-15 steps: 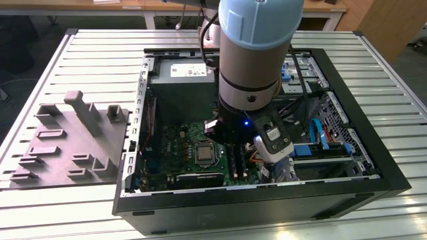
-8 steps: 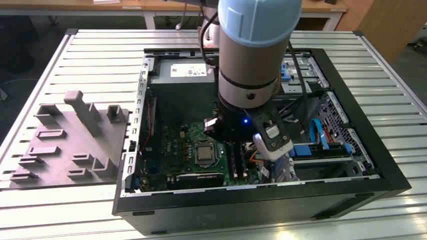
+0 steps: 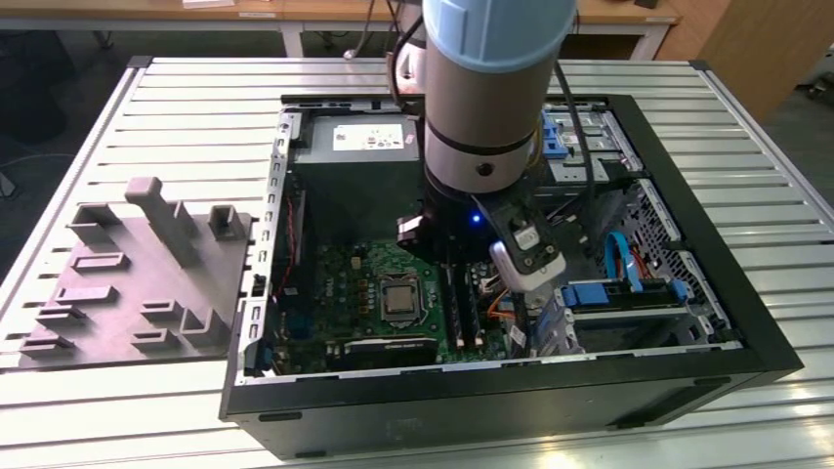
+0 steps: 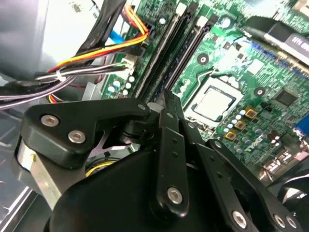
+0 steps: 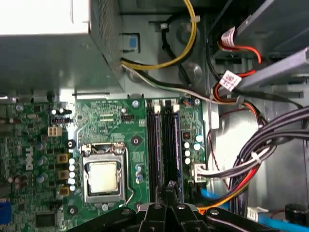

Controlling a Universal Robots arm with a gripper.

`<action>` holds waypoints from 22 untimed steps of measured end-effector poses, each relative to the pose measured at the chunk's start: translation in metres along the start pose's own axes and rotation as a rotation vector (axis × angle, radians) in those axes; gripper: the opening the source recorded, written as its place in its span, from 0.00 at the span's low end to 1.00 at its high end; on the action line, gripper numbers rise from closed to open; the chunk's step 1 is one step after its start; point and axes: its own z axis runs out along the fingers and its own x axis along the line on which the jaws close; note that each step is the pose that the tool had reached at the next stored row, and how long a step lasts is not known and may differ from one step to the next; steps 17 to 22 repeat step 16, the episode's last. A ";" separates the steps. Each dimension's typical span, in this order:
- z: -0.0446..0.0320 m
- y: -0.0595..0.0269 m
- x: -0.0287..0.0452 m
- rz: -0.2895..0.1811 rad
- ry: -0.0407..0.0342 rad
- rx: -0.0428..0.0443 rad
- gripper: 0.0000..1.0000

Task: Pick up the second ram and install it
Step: 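Press down the second ram until it locks into place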

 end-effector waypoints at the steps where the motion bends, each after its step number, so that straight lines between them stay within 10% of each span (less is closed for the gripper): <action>1: 0.0000 0.0011 0.0001 0.000 0.0000 0.0001 0.10; 22: -0.0031 0.0021 0.0000 0.000 0.0000 0.0001 0.10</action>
